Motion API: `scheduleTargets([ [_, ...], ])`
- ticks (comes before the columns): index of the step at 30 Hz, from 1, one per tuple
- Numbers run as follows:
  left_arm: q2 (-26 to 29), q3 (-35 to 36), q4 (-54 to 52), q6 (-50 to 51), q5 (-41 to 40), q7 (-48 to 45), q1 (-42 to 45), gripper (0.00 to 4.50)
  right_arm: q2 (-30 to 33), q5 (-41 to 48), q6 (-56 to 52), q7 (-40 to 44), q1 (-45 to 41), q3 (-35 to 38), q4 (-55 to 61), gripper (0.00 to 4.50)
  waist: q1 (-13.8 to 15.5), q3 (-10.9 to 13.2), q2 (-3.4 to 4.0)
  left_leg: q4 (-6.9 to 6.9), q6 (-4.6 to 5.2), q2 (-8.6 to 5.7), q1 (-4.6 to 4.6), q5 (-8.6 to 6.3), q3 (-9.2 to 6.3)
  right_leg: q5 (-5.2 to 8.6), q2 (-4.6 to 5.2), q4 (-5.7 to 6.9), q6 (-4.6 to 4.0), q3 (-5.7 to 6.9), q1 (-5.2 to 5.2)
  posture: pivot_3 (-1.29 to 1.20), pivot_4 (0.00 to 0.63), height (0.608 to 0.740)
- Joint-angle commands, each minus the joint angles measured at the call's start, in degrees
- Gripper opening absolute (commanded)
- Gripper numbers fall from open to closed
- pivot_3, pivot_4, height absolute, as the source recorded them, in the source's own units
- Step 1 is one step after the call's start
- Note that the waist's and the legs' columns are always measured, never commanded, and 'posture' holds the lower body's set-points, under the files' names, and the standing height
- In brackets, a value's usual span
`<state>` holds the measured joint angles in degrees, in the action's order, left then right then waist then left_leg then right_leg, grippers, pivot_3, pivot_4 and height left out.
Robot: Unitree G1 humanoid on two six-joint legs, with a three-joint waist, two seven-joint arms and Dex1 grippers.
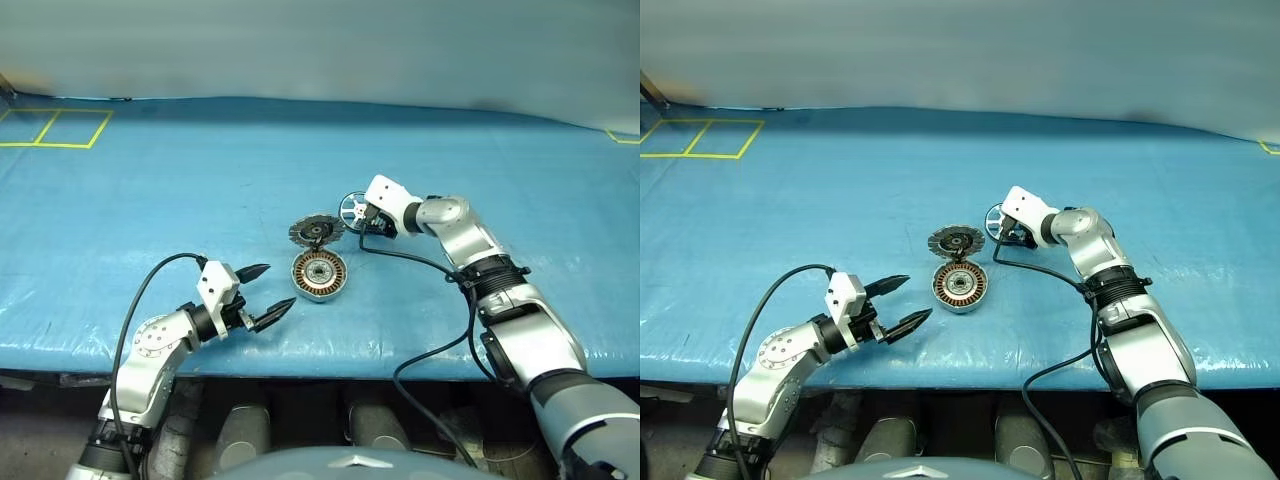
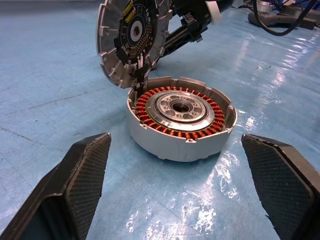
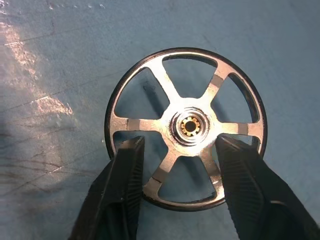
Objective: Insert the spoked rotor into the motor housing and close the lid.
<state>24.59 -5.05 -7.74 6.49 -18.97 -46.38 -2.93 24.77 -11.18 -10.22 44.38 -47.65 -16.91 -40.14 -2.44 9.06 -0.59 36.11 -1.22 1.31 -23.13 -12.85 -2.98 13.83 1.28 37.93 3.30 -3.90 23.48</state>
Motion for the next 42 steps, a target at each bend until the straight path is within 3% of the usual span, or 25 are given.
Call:
scheduleTargets([
  [1, -0.49, 0.00, 0.18, -2.12, 0.34, -0.51, 0.01, 4.50, 0.12, -0.68, 0.22, -0.09, 0.59, 0.00, 1.35, 1.12, -0.04, -0.01, 0.00, 0.00, 0.00, 0.00, 0.04, 0.00, 0.00, 0.00, 0.00, 0.00, 0.00, 0.00, -0.04, 0.00, 0.150, 0.740],
  [5, -0.67, 0.04, 1.05, -2.85, 0.59, -0.63, 0.09, 4.50, 0.42, -0.87, 0.13, 0.48, 0.85, -0.15, 2.34, 0.94, -0.16, -0.02, 0.00, 0.00, 0.00, 0.01, 0.22, 0.00, 0.01, 0.00, -0.01, 0.01, 0.00, -0.01, -0.19, 0.00, 0.150, 0.740],
  [10, -0.73, 0.04, 0.76, -2.90, 0.61, -0.40, 0.25, 4.50, 1.31, -0.39, -0.59, 2.15, 1.65, 0.27, 5.73, 0.05, -0.27, -0.03, -0.02, 0.05, -0.01, 0.01, 0.23, 0.00, 0.02, -0.01, -0.02, 0.09, 0.01, -0.03, -0.20, 0.00, 0.150, 0.740],
  [23, -1.64, -1.00, -0.24, -1.35, 1.01, 0.72, 1.85, 4.50, 6.01, -0.16, -4.16, 0.47, 12.18, 2.83, 22.17, 0.05, -0.09, -0.03, -0.02, 0.04, 0.00, -0.01, 0.26, 0.00, -0.01, -0.01, -0.01, 0.08, 0.03, -0.02, -0.24, 0.00, 0.150, 0.740],
  [30, -1.35, -1.59, -1.19, 0.03, 0.82, 0.30, 2.52, 4.50, 11.98, -1.38, -7.90, -1.82, 23.70, 5.29, 35.84, 0.05, 0.52, -0.03, -0.01, 0.04, 0.00, -0.03, 0.20, 0.00, -0.01, -0.01, 0.00, 0.06, 0.04, -0.03, -0.20, 0.00, 0.150, 0.740],
  [34, -1.06, -1.83, -1.91, 1.25, 0.70, -0.07, 3.11, 4.50, 11.16, 1.84, -10.94, -3.13, 28.06, 8.91, 43.77, 0.05, 0.03, -0.02, 0.00, 0.04, 0.00, -0.03, 0.19, 0.00, -0.01, 0.00, -0.01, 0.04, 0.05, -0.04, -0.19, 0.00, 0.150, 0.740],
  [38, -0.81, -2.25, -2.14, 2.45, 0.59, -0.66, 4.53, 4.50, 9.90, 7.12, -14.32, -3.72, 27.74, 14.56, 48.76, 0.05, -0.14, -0.01, 0.01, 0.06, -0.04, 0.00, 0.22, 0.03, -0.01, 0.06, -0.06, 0.08, 0.29, -0.06, -0.19, 0.00, 0.150, 0.740],
  [42, -0.81, -2.45, -2.60, 3.85, 0.44, -0.51, 5.88, 4.50, 10.86, 9.50, -14.57, -1.01, 24.75, 14.11, 50.09, 0.20, 0.11, -0.01, 0.01, 0.16, -0.04, -0.02, 0.22, 0.05, -0.01, 0.05, -0.04, 0.06, 0.43, -0.06, -0.26, 0.00, 0.150, 0.740],
])
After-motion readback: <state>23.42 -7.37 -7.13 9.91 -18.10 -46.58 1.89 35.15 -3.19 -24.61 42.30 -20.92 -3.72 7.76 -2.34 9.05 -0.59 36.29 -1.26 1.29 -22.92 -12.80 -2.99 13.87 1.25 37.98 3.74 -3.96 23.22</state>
